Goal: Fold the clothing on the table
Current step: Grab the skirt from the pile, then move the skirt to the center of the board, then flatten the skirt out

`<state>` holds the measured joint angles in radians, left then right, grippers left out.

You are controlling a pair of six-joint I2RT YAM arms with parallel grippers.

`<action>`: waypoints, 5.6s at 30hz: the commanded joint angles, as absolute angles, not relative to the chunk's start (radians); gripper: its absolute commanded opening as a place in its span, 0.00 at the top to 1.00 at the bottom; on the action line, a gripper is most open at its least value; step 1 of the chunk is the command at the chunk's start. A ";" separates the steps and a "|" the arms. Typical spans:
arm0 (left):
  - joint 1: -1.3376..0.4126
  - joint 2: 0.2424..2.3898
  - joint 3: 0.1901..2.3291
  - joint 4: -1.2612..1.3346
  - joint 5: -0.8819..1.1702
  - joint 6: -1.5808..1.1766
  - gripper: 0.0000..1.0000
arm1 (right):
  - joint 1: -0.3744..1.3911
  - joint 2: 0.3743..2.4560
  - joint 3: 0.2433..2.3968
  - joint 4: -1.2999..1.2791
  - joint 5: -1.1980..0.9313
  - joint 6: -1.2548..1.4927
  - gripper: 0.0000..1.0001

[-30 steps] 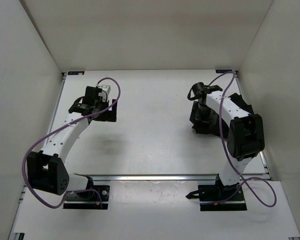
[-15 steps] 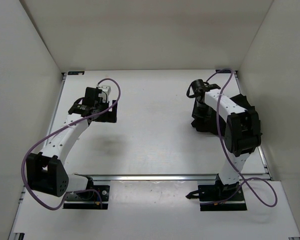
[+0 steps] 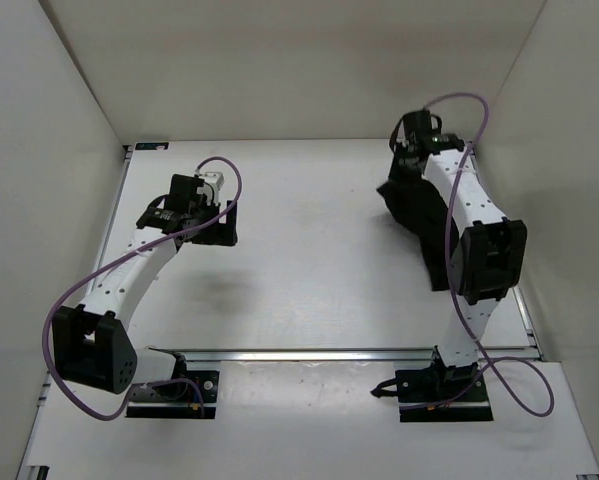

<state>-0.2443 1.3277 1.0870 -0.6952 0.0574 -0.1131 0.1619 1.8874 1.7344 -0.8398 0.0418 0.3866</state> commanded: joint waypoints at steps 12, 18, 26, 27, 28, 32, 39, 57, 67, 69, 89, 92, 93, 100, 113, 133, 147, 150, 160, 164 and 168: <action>-0.210 1.210 1.147 -0.675 0.132 -0.181 0.01 | 0.332 1.601 1.912 -0.551 -0.147 0.233 1.00; -0.218 1.183 1.106 -0.667 0.181 -0.198 0.01 | 0.187 1.373 1.209 -0.353 -0.196 0.269 1.00; -0.259 1.160 0.993 -0.646 0.233 -0.244 0.01 | 0.204 1.359 0.812 -0.221 -0.287 0.304 1.00; -0.271 1.158 0.973 -0.640 0.254 -0.250 0.02 | 0.209 1.348 0.784 -0.215 -0.288 0.325 1.00; -0.284 1.152 0.965 -0.632 0.258 -0.270 0.01 | 0.206 1.339 0.764 -0.187 -0.298 0.334 1.00; -0.374 1.172 0.894 -0.556 0.302 -0.342 0.01 | 0.172 1.312 0.756 -0.196 -0.305 0.367 1.00; -0.567 1.275 0.842 -0.426 0.347 -0.419 0.07 | 0.121 1.308 0.860 -0.458 -0.129 0.232 0.67; -0.424 1.480 0.805 -0.476 0.075 -0.423 0.73 | 0.272 1.502 1.034 -0.345 -0.232 0.109 0.13; -0.278 1.612 0.922 -0.472 0.025 -0.380 0.84 | 0.268 1.528 0.931 -0.238 -0.284 0.091 0.29; -0.258 1.643 0.960 -0.469 0.018 -0.387 0.89 | 0.258 1.554 0.943 -0.227 -0.298 0.097 0.57; -0.103 1.898 1.417 -0.589 -0.009 -0.327 1.00 | 0.302 1.267 0.770 -0.354 -0.230 0.252 0.35; -0.165 1.864 1.404 -0.604 -0.028 -0.310 0.94 | 0.284 1.270 0.854 -0.351 -0.221 0.236 0.22; -0.198 1.855 1.387 -0.609 -0.029 -0.311 0.85 | 0.278 1.279 0.898 -0.350 -0.225 0.213 0.22; -0.227 1.634 1.255 -0.588 -0.031 -0.340 0.13 | 0.359 1.451 1.155 -0.344 -0.158 0.063 0.18; -0.250 1.269 0.934 -0.558 0.107 -0.422 0.01 | 0.589 1.781 1.292 -0.313 -0.209 -0.123 0.20; -0.267 1.242 0.858 -0.505 0.221 -0.449 0.03 | 0.511 1.830 1.459 -0.354 -0.074 -0.072 1.00; -0.388 1.292 0.836 -0.454 0.285 -0.472 0.02 | 0.014 1.497 1.128 -0.410 -0.026 0.063 0.12; -0.431 1.275 0.801 -0.437 0.313 -0.506 0.02 | 0.025 1.401 1.016 -0.391 -0.044 0.077 0.01; -0.537 1.227 0.603 -0.244 0.439 -0.672 0.04 | 0.065 1.100 0.694 -0.471 -0.242 0.195 0.08; -0.566 1.212 0.555 -0.193 0.468 -0.715 0.05 | 0.002 1.060 0.608 -0.500 -0.305 0.259 0.13; -0.587 1.203 0.519 -0.147 0.480 -0.761 0.05 | 0.002 1.026 0.567 -0.506 -0.258 0.325 0.15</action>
